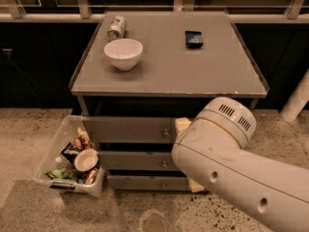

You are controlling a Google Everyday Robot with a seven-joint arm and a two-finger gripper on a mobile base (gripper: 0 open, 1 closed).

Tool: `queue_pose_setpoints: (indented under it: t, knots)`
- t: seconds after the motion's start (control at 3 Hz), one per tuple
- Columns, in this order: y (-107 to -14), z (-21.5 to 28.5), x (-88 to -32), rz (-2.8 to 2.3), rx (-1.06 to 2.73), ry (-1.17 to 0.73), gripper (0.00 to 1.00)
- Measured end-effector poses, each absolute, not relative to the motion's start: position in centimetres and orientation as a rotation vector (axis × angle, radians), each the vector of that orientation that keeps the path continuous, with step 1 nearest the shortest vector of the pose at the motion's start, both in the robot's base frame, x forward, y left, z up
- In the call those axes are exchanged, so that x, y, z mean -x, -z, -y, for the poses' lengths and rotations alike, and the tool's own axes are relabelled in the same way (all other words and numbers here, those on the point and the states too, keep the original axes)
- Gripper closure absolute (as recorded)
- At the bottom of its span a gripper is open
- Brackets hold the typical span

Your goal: Open top drawer

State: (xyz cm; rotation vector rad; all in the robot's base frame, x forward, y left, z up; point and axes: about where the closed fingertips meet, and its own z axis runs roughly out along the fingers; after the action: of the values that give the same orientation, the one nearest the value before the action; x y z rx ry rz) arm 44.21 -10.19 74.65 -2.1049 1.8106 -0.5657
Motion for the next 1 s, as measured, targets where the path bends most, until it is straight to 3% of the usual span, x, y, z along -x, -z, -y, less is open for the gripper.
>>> queue_pose_setpoints:
  t: [0.67,1.0]
  knots:
    - [-74.6,10.4,-46.2,-1.831,2.091,0.607,0.0]
    - [-74.5,11.2,-51.8,-1.875,2.021,0.662,0.0]
